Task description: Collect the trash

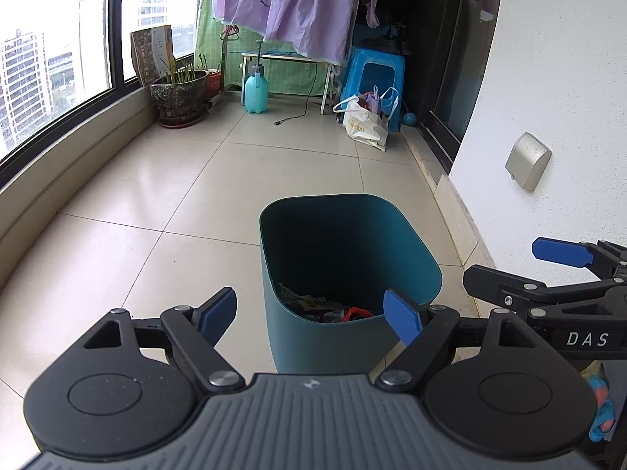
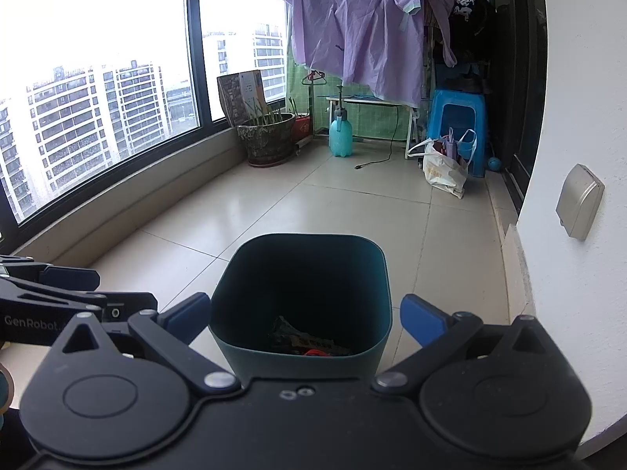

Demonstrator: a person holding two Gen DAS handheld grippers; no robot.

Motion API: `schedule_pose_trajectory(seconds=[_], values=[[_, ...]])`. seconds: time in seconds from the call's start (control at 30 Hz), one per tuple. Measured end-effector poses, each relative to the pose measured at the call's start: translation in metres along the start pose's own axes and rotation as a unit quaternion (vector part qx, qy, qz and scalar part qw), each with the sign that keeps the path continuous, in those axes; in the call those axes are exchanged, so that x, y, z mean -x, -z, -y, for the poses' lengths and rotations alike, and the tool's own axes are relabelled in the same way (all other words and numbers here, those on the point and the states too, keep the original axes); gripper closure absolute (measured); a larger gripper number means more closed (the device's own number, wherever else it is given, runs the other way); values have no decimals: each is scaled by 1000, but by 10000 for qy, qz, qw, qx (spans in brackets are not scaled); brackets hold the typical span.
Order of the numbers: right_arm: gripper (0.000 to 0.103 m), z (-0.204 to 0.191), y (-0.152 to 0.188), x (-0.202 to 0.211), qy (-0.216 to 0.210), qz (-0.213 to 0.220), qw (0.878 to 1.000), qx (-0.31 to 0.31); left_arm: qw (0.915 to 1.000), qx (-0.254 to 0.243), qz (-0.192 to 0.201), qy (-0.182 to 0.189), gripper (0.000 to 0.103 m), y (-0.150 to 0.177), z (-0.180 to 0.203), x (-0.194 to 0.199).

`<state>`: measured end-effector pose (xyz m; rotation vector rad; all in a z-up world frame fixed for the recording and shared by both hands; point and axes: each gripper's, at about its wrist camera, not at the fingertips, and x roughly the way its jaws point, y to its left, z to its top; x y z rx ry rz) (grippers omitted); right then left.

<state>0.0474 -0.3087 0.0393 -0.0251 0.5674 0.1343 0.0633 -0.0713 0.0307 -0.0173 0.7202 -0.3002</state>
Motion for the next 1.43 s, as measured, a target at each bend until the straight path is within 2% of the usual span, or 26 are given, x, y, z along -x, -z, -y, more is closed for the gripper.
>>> schedule_pose_trajectory(seconds=[0.27, 0.67, 1.1, 1.3, 1.43], values=[[0, 1, -2, -2, 124, 12, 9999, -91, 9999, -3, 105, 76, 21, -2, 1, 5], [0, 1, 3, 2, 63, 61, 9999, -117, 9997, 24, 226, 82, 21, -2, -2, 7], [0, 3, -1, 4, -30, 52, 10000, -65, 9998, 95, 118, 143, 21, 1, 1, 4], [0, 4, -2, 5, -78, 49, 9999, -78, 9997, -71, 216, 42, 21, 2, 5, 5], [0, 4, -1, 5, -75, 47, 9999, -56, 9999, -74, 90, 58, 21, 3, 7, 0]])
